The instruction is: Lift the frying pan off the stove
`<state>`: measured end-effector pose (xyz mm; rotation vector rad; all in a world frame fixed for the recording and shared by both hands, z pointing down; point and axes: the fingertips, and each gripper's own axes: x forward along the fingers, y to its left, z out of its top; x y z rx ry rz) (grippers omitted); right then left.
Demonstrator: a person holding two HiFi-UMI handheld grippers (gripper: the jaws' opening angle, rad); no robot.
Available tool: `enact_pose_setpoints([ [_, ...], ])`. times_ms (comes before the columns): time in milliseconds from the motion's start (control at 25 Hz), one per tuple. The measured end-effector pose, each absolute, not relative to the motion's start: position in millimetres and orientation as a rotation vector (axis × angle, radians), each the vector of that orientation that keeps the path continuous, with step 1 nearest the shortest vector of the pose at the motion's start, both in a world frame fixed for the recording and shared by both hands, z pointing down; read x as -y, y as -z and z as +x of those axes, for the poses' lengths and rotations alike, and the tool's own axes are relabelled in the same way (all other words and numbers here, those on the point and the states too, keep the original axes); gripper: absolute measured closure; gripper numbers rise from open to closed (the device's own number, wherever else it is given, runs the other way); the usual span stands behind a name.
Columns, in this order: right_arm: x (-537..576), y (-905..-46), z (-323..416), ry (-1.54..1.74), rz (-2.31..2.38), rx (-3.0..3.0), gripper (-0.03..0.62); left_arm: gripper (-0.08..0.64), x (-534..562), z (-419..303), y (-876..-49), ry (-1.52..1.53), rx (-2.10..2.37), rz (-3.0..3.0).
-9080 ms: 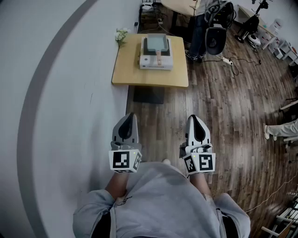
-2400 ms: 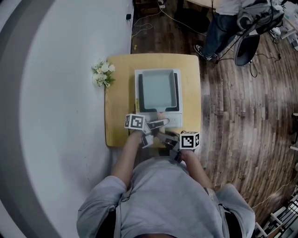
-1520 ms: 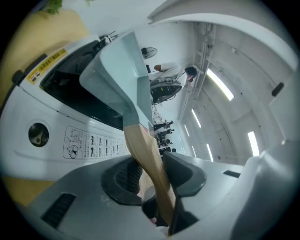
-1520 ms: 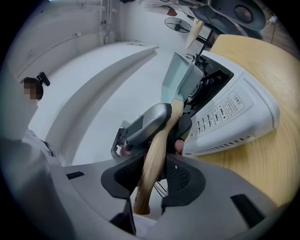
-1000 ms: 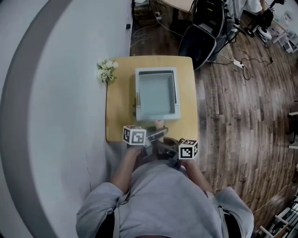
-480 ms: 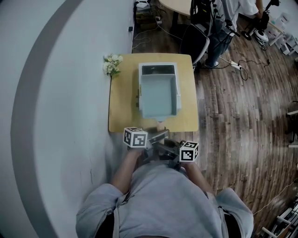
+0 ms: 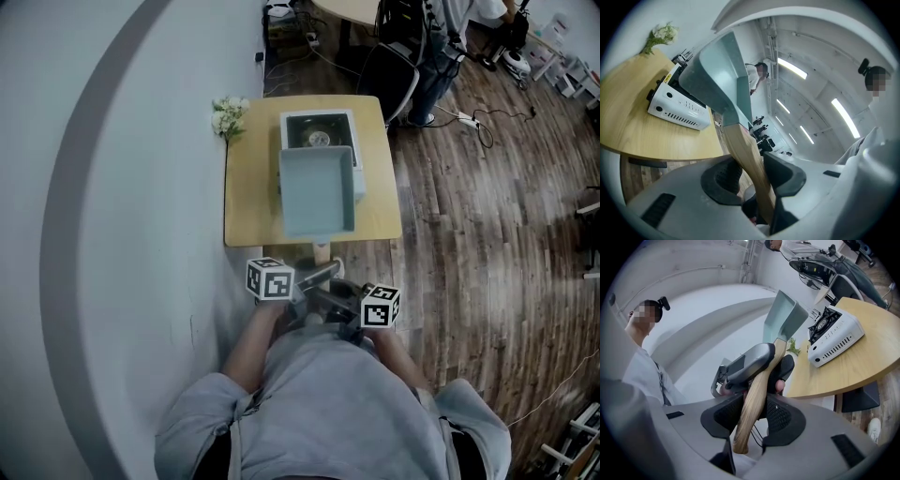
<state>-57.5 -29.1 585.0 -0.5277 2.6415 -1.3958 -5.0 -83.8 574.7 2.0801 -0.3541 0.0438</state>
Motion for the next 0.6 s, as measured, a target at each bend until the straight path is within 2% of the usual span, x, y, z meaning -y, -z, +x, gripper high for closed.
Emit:
enact_pose_setpoints([
  [600,-49,-569,-47,1.293,-0.517,-2.721,0.459,0.420,6,5,-555,-0.022,0.361,2.142],
])
